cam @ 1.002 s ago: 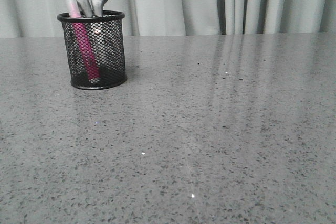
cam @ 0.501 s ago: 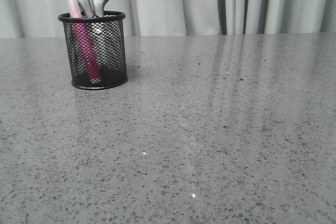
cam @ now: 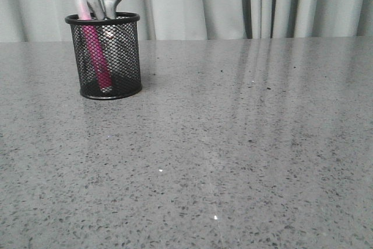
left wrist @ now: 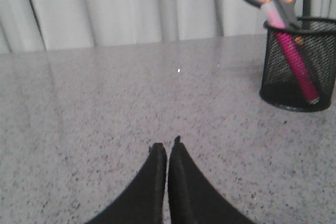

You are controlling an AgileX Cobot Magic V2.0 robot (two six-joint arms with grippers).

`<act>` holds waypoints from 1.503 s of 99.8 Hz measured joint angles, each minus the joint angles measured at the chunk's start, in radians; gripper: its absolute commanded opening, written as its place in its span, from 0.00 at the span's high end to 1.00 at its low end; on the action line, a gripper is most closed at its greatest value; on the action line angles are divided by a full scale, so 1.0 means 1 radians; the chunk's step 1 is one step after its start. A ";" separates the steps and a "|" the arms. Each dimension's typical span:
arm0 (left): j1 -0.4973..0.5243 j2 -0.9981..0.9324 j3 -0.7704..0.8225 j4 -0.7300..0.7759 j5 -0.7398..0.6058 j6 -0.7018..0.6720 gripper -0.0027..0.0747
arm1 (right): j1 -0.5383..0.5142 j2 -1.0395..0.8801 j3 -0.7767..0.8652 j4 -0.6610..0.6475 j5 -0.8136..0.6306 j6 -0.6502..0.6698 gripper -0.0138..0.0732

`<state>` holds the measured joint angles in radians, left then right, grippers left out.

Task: Put pen and scissors into bin

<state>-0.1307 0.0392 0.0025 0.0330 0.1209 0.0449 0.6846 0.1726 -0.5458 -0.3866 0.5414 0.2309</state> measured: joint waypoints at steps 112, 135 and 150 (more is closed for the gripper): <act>0.150 -0.043 0.000 -0.013 0.212 -0.010 0.99 | 0.000 0.000 0.002 -0.002 0.001 -0.001 0.92; 0.150 -0.043 0.000 -0.013 0.212 -0.010 0.99 | -0.119 -0.002 0.128 -0.014 -0.068 -0.025 0.92; 0.150 -0.043 0.000 -0.013 0.212 -0.010 0.99 | -0.314 -0.002 0.331 0.124 -0.297 -0.146 0.92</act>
<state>0.0194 -0.0042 0.0025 0.0201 0.3324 0.0351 0.3703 0.1704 -0.2153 -0.2628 0.2440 0.0847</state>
